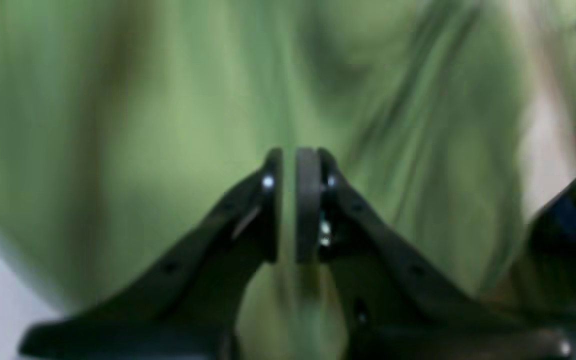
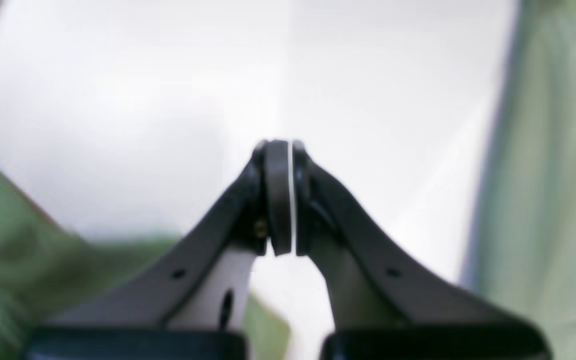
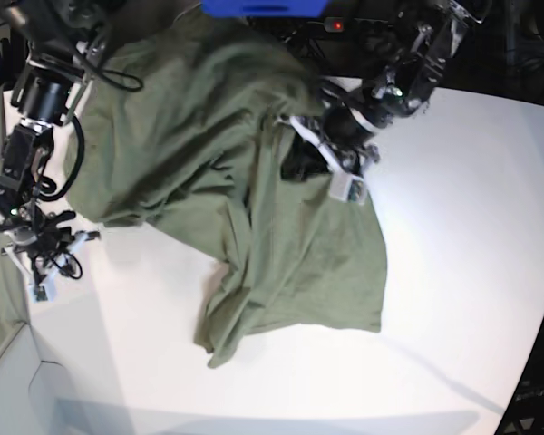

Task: Layout the t-shirt on the table in an organized manner, then fold the t-shirt properly
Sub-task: 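Lift the shirt with both grippers and drag it across the table, then pull the shirt edges apart with both grippers to spread it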

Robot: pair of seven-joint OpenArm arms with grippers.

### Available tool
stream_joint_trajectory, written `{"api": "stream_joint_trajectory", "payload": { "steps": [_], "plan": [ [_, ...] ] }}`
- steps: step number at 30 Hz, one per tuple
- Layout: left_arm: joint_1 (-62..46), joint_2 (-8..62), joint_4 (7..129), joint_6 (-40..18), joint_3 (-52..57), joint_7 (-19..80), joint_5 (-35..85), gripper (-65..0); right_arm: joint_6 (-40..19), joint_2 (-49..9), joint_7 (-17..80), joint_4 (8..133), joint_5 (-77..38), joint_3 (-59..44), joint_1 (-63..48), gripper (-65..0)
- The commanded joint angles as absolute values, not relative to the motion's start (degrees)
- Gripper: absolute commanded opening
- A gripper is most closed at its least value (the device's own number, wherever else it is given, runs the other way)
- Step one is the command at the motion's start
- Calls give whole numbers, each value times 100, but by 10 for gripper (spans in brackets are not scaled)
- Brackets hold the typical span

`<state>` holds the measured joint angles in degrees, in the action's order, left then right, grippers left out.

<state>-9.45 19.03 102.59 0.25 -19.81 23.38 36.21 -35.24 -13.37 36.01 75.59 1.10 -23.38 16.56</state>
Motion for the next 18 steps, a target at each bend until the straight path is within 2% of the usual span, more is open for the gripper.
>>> {"api": "stream_joint_trajectory", "payload": {
  "steps": [1, 3, 8, 13, 18],
  "plan": [
    [-919, 1965, 10422, 48, -1798, 2264, 3609, -600, -3530, -1411, 3503, 7881, 40, -2466, 1684, -650],
    [-787, 1956, 10484, 31, -1525, 2264, 3609, -600, -3530, -1349, 3503, 8277, 31, -2589, 1455, -650],
    [-92, 1947, 9903, 31, -1253, 2264, 3609, -600, -3530, -760, 3503, 9385, 31, -2571, 488, -650],
    [857, 1534, 8479, 13, -1262, 2273, 3609, -600, -3530, 84, 3503, 10123, 22, -2571, -479, -650],
    [1727, 1086, 6985, 13, -1270, 2264, 3600, -600, -3530, 664, 3495, 10369, 22, -2571, -1147, -650]
  ]
}}
